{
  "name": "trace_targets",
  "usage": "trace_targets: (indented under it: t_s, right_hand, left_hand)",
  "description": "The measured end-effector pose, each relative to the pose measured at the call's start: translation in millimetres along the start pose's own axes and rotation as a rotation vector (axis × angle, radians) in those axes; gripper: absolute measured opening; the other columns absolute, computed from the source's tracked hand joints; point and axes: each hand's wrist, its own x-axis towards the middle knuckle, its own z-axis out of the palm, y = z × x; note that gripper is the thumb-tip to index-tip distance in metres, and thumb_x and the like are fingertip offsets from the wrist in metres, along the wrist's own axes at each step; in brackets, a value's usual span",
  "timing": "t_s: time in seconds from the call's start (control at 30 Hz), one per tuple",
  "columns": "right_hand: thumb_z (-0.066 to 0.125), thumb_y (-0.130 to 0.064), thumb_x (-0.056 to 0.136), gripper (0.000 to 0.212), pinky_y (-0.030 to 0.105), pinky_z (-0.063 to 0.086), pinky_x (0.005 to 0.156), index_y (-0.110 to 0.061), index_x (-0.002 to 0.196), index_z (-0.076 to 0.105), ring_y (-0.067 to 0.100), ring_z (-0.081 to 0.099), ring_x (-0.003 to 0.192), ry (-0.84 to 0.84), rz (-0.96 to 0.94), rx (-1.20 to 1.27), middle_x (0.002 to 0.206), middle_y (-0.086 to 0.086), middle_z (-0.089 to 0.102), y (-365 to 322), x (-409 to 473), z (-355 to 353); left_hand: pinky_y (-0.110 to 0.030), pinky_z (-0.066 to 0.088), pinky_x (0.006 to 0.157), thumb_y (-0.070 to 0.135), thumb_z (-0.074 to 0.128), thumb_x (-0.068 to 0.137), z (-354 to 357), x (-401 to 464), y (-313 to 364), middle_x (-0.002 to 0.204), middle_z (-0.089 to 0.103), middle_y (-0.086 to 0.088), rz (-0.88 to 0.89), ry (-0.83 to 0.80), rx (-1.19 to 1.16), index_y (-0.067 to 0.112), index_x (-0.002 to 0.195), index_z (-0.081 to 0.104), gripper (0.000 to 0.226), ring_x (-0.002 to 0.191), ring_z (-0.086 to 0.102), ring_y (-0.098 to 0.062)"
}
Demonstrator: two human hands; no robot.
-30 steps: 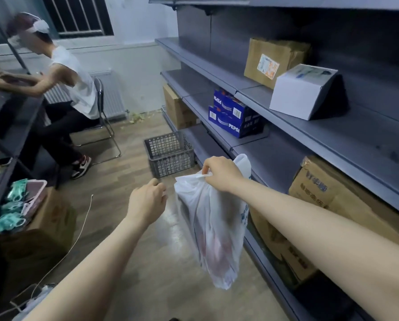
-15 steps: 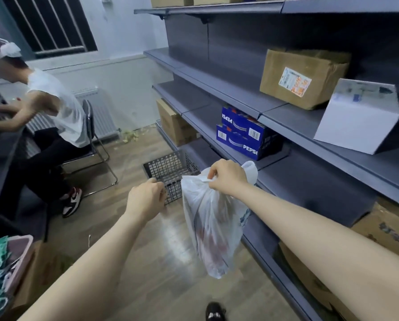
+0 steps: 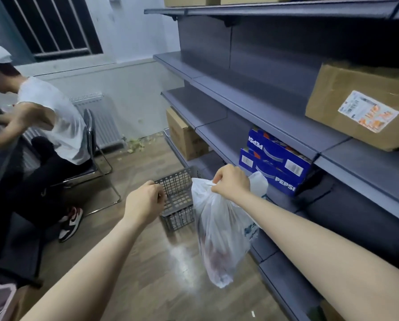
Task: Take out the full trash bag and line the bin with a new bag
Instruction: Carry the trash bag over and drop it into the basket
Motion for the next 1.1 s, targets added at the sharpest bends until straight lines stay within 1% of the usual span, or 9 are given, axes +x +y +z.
trace_targets:
  t_s: [0.2, 0.33, 0.53, 0.67, 0.77, 0.87, 0.93, 1.03, 1.1]
  right_hand:
    - [0.071, -0.019, 0.078, 0.02, 0.023, 0.042, 0.065, -0.016, 0.097, 0.073, 0.021, 0.065, 0.095, 0.02, 0.085, -0.009, 0.102, 0.003, 0.072, -44, 99, 41]
    - [0.07, -0.016, 0.076, 0.019, 0.024, 0.044, 0.068, -0.016, 0.095, 0.073, 0.023, 0.065, 0.097, 0.051, 0.173, 0.01, 0.103, 0.002, 0.072, -69, 163, 59]
    - [0.069, -0.017, 0.075, 0.019, 0.023, 0.04, 0.069, -0.017, 0.094, 0.072, 0.025, 0.063, 0.096, 0.08, 0.255, 0.05, 0.1, 0.003, 0.07, -96, 252, 88]
    - [0.068, -0.017, 0.074, 0.022, 0.024, 0.038, 0.068, -0.017, 0.096, 0.071, 0.025, 0.062, 0.095, 0.075, 0.29, 0.071, 0.098, 0.003, 0.069, -100, 316, 109]
    - [0.068, -0.017, 0.074, 0.022, 0.023, 0.038, 0.066, -0.016, 0.095, 0.071, 0.025, 0.063, 0.093, 0.061, 0.299, 0.078, 0.098, 0.004, 0.07, -96, 366, 129]
    - [0.068, -0.016, 0.073, 0.018, 0.026, 0.043, 0.075, -0.015, 0.091, 0.071, 0.023, 0.061, 0.097, 0.058, 0.319, 0.07, 0.097, 0.002, 0.07, -90, 411, 149]
    - [0.068, -0.015, 0.073, 0.014, 0.027, 0.041, 0.079, -0.014, 0.087, 0.07, 0.023, 0.059, 0.101, 0.059, 0.342, 0.076, 0.099, 0.001, 0.068, -86, 435, 163]
    - [0.067, -0.014, 0.076, 0.019, 0.024, 0.04, 0.074, -0.014, 0.094, 0.071, 0.025, 0.059, 0.102, 0.01, 0.396, 0.071, 0.106, 0.001, 0.066, -83, 466, 184]
    - [0.067, -0.018, 0.076, 0.021, 0.025, 0.041, 0.075, -0.017, 0.097, 0.071, 0.024, 0.06, 0.102, -0.01, 0.425, 0.051, 0.103, 0.002, 0.069, -78, 487, 201]
  left_hand:
    - [-0.032, 0.049, 0.071, 0.025, 0.05, 0.09, 16, 103, -71, 0.1, 0.061, -0.001, 0.076, -0.042, 0.037, 0.016, 0.092, 0.066, 0.019, 0.092, 0.063, -0.026]
    - [-0.032, 0.049, 0.07, 0.023, 0.049, 0.089, 20, 173, -116, 0.1, 0.06, -0.001, 0.122, -0.066, 0.042, 0.017, 0.091, 0.066, 0.018, 0.092, 0.063, -0.026]
    - [-0.033, 0.049, 0.072, 0.024, 0.05, 0.09, 48, 277, -159, 0.102, 0.061, -0.001, 0.173, -0.121, 0.038, 0.018, 0.091, 0.066, 0.017, 0.094, 0.063, -0.026]
    - [-0.034, 0.05, 0.07, 0.023, 0.05, 0.089, 79, 345, -169, 0.1, 0.061, -0.003, 0.221, -0.158, 0.011, 0.016, 0.09, 0.067, 0.018, 0.09, 0.064, -0.029]
    - [-0.034, 0.049, 0.07, 0.025, 0.049, 0.09, 104, 398, -173, 0.1, 0.06, -0.003, 0.228, -0.186, 0.017, 0.016, 0.092, 0.066, 0.019, 0.091, 0.063, -0.029]
    - [-0.035, 0.05, 0.071, 0.024, 0.05, 0.089, 128, 439, -181, 0.102, 0.059, -0.005, 0.239, -0.255, 0.027, 0.016, 0.094, 0.065, 0.018, 0.092, 0.063, -0.03]
    - [-0.035, 0.05, 0.071, 0.024, 0.049, 0.089, 140, 462, -190, 0.104, 0.058, -0.004, 0.25, -0.296, 0.035, 0.016, 0.095, 0.064, 0.018, 0.091, 0.063, -0.03]
    - [-0.035, 0.049, 0.073, 0.026, 0.047, 0.091, 159, 495, -207, 0.106, 0.058, -0.005, 0.27, -0.335, 0.041, 0.015, 0.098, 0.063, 0.02, 0.093, 0.063, -0.03]
    - [-0.035, 0.048, 0.075, 0.028, 0.047, 0.092, 175, 515, -223, 0.108, 0.058, -0.005, 0.272, -0.369, 0.044, 0.014, 0.101, 0.062, 0.022, 0.095, 0.062, -0.03]
